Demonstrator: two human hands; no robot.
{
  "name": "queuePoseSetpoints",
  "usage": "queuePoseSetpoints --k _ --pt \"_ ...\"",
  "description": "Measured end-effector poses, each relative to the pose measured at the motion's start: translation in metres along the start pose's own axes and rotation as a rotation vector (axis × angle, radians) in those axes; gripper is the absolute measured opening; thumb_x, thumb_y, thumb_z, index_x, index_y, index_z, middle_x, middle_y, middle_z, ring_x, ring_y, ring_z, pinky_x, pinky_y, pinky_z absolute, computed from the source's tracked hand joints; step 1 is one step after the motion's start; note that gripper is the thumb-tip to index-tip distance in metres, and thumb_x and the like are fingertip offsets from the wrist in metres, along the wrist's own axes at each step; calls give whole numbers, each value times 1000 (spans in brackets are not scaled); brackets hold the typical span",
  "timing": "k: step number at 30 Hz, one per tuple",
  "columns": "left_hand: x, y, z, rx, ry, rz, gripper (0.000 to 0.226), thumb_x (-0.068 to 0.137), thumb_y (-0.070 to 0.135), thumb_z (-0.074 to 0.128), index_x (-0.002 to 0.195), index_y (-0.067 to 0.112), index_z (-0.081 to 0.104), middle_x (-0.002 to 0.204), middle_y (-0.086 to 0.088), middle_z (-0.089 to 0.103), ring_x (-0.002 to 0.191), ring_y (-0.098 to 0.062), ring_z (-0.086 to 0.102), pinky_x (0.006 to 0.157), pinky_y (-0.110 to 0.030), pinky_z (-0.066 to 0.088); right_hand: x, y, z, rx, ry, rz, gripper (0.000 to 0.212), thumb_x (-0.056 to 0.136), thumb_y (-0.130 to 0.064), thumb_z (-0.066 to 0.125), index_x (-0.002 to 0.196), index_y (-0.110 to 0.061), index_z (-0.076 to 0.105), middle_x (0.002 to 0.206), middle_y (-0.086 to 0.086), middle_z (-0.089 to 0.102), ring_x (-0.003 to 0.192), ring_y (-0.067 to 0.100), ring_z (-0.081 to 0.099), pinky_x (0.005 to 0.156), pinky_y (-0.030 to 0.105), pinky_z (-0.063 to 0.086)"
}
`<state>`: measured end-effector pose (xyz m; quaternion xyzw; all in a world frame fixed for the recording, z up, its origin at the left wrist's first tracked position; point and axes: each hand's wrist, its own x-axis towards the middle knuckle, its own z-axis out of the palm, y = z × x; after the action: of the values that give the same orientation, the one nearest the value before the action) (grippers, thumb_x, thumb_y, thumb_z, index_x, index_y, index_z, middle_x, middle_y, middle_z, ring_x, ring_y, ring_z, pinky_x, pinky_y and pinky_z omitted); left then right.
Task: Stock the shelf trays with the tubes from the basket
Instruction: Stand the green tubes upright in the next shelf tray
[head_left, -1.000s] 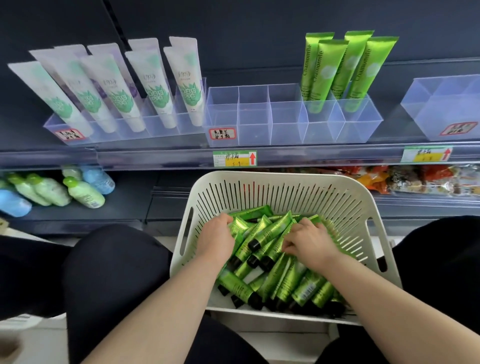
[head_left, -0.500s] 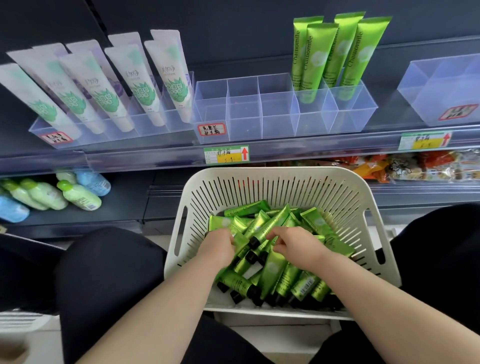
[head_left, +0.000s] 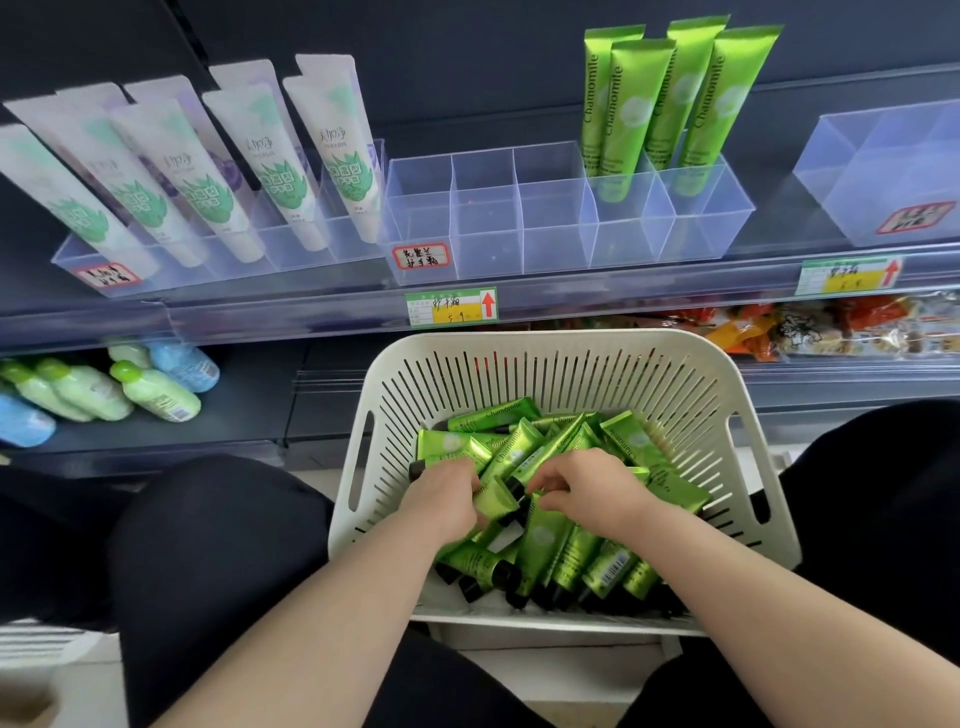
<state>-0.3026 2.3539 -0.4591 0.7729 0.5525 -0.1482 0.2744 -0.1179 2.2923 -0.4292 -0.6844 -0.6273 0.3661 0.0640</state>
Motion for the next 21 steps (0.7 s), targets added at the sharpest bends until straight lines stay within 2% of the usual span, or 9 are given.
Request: queuePoseSetpoints --k 2,4,6,7,10,12,15,18,21 --pt "-2 3 2 -12 9 42 34 82 25 73 109 22 53 108 0 60 98 -22 59 77 -35 48 0 -4 -5 -29 34 -8 24 86 -23 67 110 -26 69 101 -6 70 92 10 64 87 30 52" --pt "-3 7 2 7 71 111 33 84 25 69 114 23 56 110 0 61 101 -23 59 80 -36 49 -2 -7 -13 -50 104 -6 24 86 -25 66 110 -26 68 101 -7 70 92 11 64 86 32 53" --pt "-4 10 -3 -4 156 177 27 88 28 65 114 21 60 108 -1 57 102 -24 56 81 -36 47 -5 -9 -24 -75 189 -20 20 86 -28 65 105 -29 70 99 -11 71 90 9 64 84 28 53" --pt "-5 10 -7 -41 199 197 21 89 31 64 107 20 62 103 0 55 98 -23 55 77 -34 45 -8 -10 -30 -91 237 -33 18 86 -30 65 103 -31 71 97 -12 71 90 7 65 83 26 52" --pt "-12 12 -21 -221 319 229 12 90 33 63 90 22 59 84 12 50 81 -14 52 62 -26 35 -17 -17 -51 -87 365 -70 16 88 -33 62 101 -34 71 96 -16 71 89 7 65 84 29 52" --pt "-19 18 -35 -336 360 269 5 90 31 64 93 28 61 85 14 57 78 -4 55 62 -19 36 -24 -23 -65 -69 440 -100 16 90 -30 60 101 -34 72 98 -16 71 91 10 65 84 33 52" --pt "-30 35 -64 -453 473 328 16 89 26 66 95 38 56 76 15 61 65 5 57 54 -10 37 -33 -35 -89 -43 544 -161 17 90 -25 60 100 -32 72 100 -11 71 96 15 63 83 34 49" --pt "-40 58 -110 -535 623 431 20 87 22 68 98 37 59 69 12 60 63 3 55 57 -12 40 -44 -48 -124 -85 638 -232 18 92 -25 59 102 -29 72 101 -8 70 100 16 60 83 35 48" --pt "-50 81 -166 -639 734 535 19 89 19 64 97 35 59 79 8 66 72 -6 63 71 -32 54 -55 -64 -166 -103 759 -290 18 92 -26 58 104 -30 71 100 -11 69 99 14 60 79 33 49"
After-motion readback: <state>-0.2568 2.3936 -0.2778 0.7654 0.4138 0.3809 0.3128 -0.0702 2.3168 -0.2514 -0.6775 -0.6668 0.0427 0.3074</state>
